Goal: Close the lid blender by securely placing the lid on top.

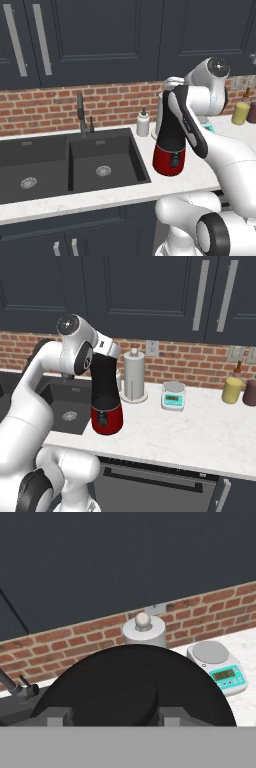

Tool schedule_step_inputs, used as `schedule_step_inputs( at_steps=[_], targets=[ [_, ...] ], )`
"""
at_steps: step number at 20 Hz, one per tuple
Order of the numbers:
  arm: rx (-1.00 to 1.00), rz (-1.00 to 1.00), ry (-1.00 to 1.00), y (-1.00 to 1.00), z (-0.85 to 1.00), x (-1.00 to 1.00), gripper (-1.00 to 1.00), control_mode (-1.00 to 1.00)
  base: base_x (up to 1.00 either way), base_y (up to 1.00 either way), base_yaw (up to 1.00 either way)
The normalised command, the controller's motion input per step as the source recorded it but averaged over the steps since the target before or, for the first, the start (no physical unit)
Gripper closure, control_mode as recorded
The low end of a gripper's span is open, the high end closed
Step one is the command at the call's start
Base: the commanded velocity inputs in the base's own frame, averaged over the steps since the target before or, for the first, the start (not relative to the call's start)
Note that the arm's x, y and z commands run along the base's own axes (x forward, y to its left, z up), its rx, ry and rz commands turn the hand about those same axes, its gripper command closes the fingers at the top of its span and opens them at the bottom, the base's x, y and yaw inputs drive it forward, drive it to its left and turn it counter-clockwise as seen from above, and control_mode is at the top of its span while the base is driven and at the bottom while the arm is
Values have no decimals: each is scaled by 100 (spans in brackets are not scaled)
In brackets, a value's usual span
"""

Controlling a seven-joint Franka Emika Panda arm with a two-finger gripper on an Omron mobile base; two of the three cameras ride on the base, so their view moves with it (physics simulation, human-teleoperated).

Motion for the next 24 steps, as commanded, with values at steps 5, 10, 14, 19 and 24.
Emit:
schedule_step_inputs(
  at_steps=[5,10,14,19,24],
  targets=[
    [0,0,0,1,0,0,100,-100,0,0,0],
    [0,0,0,6,0,0,100,-100,0,0,0],
    [0,0,0,7,0,0,100,-100,0,0,0],
    [0,0,0,9,0,0,100,-100,0,0,0],
    [0,0,0,8,0,5,100,-100,0,0,0]
  ],
)
